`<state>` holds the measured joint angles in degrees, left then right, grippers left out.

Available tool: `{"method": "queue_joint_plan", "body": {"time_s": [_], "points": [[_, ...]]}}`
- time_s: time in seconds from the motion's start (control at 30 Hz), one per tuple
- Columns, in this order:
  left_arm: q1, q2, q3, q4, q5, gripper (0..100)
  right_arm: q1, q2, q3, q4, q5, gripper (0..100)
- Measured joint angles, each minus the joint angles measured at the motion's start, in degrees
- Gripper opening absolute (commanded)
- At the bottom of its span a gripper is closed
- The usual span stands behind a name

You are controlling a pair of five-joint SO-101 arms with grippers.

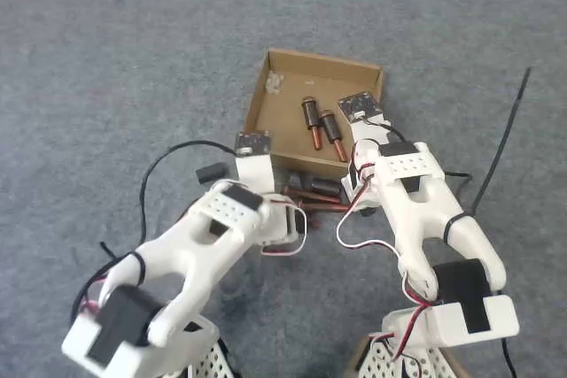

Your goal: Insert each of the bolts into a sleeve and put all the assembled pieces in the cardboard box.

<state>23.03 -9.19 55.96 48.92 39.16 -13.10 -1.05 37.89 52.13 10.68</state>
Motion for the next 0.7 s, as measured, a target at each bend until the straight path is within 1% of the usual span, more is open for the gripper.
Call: {"method": "queue_joint_plan", "body": {"time_s": [0.27,0.7], "points": [[-2.64,2.46,-2.99,0.00,3.52,27,0.00,0.00,0.00,0.00,0.00,0.6],[-2.64,2.46,-2.99,-0.70,3.52,27,0.00,0.00,0.00,0.00,0.35,0.6]]}}
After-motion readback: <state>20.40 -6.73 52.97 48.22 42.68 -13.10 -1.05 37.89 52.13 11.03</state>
